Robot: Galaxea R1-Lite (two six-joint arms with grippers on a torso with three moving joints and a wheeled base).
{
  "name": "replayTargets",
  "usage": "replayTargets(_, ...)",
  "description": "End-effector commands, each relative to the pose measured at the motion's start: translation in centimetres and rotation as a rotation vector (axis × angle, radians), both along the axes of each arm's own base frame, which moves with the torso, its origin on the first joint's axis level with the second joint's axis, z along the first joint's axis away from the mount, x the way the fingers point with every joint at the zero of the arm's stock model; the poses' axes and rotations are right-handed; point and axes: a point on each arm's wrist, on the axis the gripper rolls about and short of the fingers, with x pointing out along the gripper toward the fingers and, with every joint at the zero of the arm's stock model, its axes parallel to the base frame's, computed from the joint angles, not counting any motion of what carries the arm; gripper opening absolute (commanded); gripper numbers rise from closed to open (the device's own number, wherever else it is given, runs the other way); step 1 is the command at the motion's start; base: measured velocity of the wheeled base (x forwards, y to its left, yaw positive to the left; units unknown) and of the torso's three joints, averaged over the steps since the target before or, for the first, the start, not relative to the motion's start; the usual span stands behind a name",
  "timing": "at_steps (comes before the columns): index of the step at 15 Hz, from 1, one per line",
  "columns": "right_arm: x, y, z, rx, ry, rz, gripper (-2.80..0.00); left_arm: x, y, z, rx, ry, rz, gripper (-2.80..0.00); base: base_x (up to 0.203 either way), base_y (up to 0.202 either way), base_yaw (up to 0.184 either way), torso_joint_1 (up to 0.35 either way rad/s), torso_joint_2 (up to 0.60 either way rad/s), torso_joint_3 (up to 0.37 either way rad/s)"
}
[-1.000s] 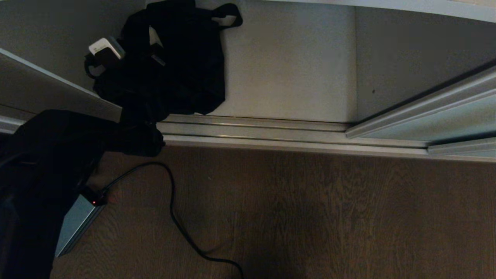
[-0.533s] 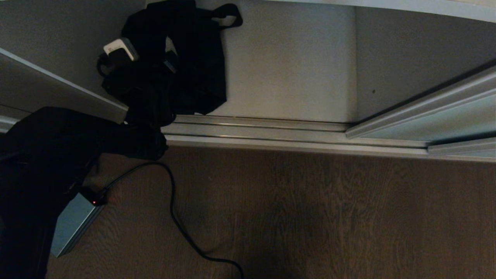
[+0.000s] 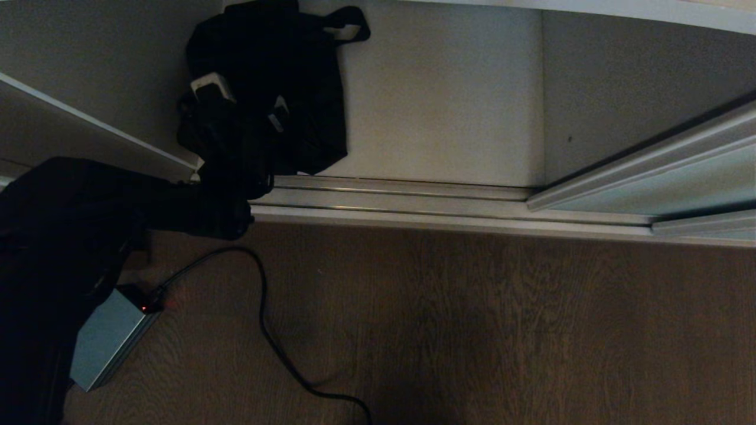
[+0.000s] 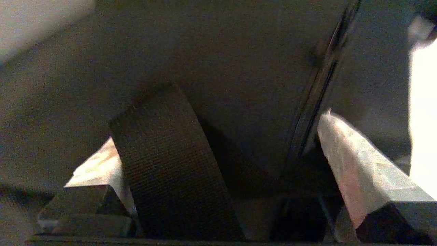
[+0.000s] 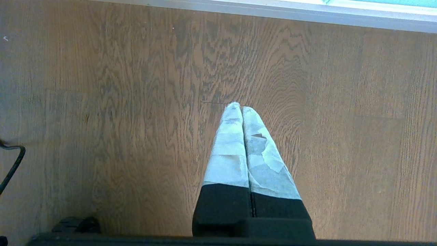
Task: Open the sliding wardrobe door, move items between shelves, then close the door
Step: Place the bag on the lower shelf
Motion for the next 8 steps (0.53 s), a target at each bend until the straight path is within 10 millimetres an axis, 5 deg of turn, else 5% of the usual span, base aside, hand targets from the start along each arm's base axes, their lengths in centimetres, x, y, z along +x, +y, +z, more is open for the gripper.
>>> replayTargets(1,0.0,0.0,0.0,0.000,-0.003,0.000,-2.80,-0.2,0.0,0.1,0.004,0.077,-0.004,0.00,0.000,0.000,0.000,0.000,0.00,0.000)
replayTargets(8,0.0,0.0,-0.1,0.000,-0.002,0.000,-2.80,0.0,-0.5,-1.1,0.103,0.296,-0.111,0.00,0.000,0.000,0.000,0.000,0.00,0.000)
